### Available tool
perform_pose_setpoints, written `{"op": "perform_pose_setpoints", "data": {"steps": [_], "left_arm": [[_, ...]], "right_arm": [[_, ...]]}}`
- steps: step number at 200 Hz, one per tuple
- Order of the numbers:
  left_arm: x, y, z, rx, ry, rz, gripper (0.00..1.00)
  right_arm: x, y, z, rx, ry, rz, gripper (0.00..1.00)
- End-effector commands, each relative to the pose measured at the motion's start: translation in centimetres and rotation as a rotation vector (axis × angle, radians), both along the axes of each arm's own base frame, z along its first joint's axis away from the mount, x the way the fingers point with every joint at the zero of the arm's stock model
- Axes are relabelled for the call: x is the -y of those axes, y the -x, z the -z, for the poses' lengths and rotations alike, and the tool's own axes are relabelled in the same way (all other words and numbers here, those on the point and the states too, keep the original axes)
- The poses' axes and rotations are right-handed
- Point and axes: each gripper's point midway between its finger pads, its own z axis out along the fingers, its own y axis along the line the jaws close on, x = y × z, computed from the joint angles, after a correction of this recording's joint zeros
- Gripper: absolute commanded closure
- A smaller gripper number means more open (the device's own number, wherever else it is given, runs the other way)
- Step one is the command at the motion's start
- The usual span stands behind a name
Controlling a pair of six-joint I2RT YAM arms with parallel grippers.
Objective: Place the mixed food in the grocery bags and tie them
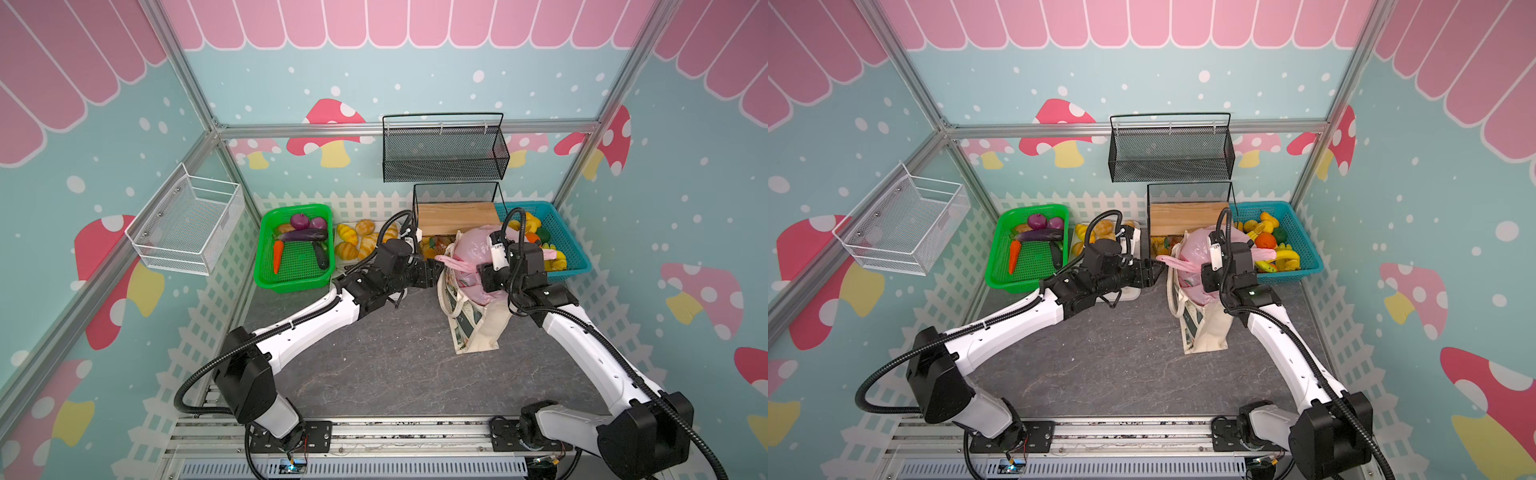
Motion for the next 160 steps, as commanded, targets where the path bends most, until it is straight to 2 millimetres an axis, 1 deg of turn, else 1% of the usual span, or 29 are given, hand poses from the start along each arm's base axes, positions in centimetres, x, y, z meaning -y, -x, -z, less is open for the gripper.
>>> {"op": "perform_pose_setpoints", "data": {"steps": [1,12,25,45,54,71,87,100,110,126,137,151,160], "left_arm": [[0.9,0.0,0.8,-0.036,-0.012,0.033,0.32],[1.2,-0.6,0.6,-0.024,-0.016,0.034,0.32],[1.1,-1.8,0.2,-0.023,-0.030,0.015,0.32],[1.1,-3.2,-0.5,0.000,-0.021,0.001,0.32],[1.3,-3.7,-0.6,0.015,-0.033,0.007,0.29],[2.3,-4.5,-0.3,0.030,-0.081,0.044,0.26],[3.1,-5.3,0.3,0.032,-0.127,0.072,0.25],[3.6,-5.8,0.8,0.037,-0.165,0.093,0.25],[3.9,-6.3,1.2,0.041,-0.195,0.106,0.25],[4.2,-7.0,1.9,0.040,-0.235,0.125,0.26],[4.3,-7.6,2.2,0.038,-0.250,0.124,0.28],[4.3,-8.3,2.4,0.034,-0.255,0.124,0.31],[4.5,-8.3,2.7,0.027,-0.257,0.141,0.33]], "right_arm": [[-0.8,1.3,4.1,-0.143,0.022,-0.063,0.60],[-1.0,1.4,4.7,-0.157,0.017,-0.073,0.62],[-1.2,1.6,5.2,-0.170,0.009,-0.083,0.65],[-1.3,2.2,5.5,-0.177,0.006,-0.093,0.68],[-1.1,2.5,5.8,-0.180,0.007,-0.093,0.69],[-1.3,3.1,5.9,-0.183,-0.005,-0.106,0.70],[-1.7,3.5,5.6,-0.178,-0.026,-0.127,0.70],[-2.0,3.7,4.7,-0.159,-0.042,-0.144,0.70],[-2.2,3.7,3.6,-0.133,-0.050,-0.153,0.68],[-2.0,3.6,1.6,-0.083,-0.055,-0.146,0.60],[-1.7,3.5,0.2,-0.048,-0.051,-0.129,0.52],[-1.1,3.5,-1.7,-0.001,-0.042,-0.101,0.47],[-0.7,3.4,-2.9,0.029,-0.037,-0.086,0.44]]}}
